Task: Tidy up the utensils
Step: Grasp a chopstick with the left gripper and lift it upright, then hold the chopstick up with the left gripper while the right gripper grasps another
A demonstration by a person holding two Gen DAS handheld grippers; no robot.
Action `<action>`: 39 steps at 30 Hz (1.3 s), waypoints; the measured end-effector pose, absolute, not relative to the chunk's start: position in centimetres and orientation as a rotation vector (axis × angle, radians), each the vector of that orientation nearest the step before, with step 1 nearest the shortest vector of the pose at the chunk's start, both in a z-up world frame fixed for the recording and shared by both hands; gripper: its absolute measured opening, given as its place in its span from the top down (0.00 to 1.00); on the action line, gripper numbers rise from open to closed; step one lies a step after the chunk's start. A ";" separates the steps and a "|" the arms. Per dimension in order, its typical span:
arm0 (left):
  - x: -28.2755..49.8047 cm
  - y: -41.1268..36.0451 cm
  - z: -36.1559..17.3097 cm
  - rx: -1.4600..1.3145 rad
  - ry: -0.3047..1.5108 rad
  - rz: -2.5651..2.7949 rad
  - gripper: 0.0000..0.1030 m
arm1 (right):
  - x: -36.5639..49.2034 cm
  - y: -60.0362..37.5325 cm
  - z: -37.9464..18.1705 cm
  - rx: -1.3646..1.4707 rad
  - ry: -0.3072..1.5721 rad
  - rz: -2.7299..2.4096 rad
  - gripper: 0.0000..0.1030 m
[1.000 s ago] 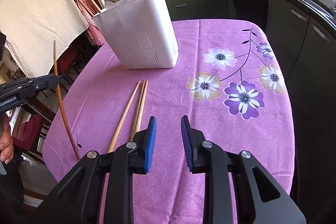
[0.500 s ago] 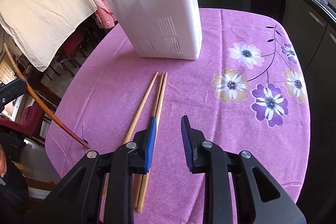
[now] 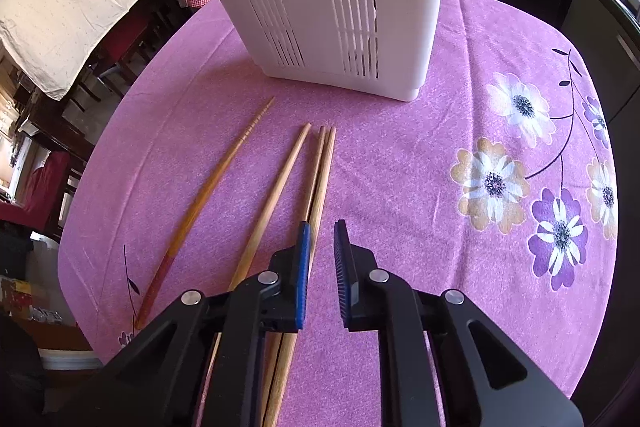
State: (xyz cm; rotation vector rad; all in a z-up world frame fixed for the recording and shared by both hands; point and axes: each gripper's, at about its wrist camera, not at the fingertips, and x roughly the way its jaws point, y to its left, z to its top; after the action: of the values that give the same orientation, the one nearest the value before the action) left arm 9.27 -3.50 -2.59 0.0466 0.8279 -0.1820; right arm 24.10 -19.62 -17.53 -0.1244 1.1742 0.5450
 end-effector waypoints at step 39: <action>23.1 -6.1 -13.4 0.036 1.216 -0.158 0.64 | 24.6 -19.2 -16.5 -0.145 1.138 0.527 0.93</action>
State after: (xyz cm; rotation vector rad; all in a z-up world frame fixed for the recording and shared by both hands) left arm 23.13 -6.05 -13.45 0.0364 1.2156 -0.1583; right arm 24.62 -19.25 -16.49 -0.1449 1.1376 0.5265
